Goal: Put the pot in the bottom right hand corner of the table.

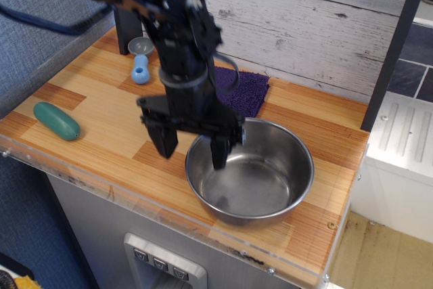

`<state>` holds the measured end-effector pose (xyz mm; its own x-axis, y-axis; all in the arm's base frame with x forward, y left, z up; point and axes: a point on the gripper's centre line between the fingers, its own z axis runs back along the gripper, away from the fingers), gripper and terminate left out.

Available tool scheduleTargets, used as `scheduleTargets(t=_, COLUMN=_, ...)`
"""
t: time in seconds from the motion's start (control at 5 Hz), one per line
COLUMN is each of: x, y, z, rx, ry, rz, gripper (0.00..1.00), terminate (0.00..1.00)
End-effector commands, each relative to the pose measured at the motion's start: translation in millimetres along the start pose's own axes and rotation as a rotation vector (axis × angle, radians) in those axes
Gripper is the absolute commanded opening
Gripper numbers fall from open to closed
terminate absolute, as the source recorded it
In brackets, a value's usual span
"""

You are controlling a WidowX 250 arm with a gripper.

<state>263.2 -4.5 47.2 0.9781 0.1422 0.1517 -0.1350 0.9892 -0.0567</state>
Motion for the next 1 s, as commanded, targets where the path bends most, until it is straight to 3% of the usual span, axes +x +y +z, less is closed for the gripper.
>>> scheduleTargets(t=0.0, x=19.1, y=-0.8, z=55.6, rx=-0.031, ry=-0.172, rz=-0.052, gripper=1.00, terminate=0.00)
scheduleTargets(t=0.2, x=22.1, y=-2.9, z=72.5, rx=-0.073, ry=-0.232, rz=-0.077, gripper=1.00, terminate=0.00)
scheduleTargets(t=0.6, x=22.1, y=-2.9, z=72.5, rx=-0.073, ry=-0.232, rz=-0.077, gripper=1.00, terminate=0.00)
scheduleTargets(t=0.8, x=22.1, y=-2.9, z=72.5, rx=-0.073, ry=-0.232, rz=-0.077, gripper=1.00, terminate=1.00)
